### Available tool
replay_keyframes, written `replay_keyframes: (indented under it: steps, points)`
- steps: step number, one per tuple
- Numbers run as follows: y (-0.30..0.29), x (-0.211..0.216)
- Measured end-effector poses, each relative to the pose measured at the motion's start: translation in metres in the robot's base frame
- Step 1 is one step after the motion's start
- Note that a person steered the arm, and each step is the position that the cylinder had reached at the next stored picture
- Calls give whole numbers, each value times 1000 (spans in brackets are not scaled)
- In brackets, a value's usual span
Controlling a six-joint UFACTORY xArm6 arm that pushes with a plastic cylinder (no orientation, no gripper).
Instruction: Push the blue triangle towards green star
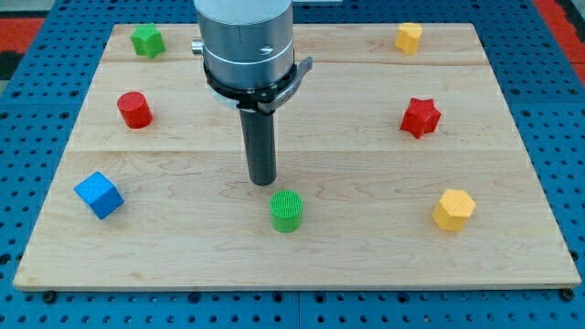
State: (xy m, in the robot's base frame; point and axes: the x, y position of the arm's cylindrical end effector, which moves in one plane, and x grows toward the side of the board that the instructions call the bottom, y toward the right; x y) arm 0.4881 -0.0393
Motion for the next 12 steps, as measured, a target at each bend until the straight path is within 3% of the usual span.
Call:
replay_keyframes:
  steps: [1, 3, 4, 5, 6, 8, 12]
  points:
    - [-1, -52]
    - [37, -195]
    - [60, -252]
    - [46, -295]
    - [-6, -283]
    - [-51, -231]
    - [-55, -172]
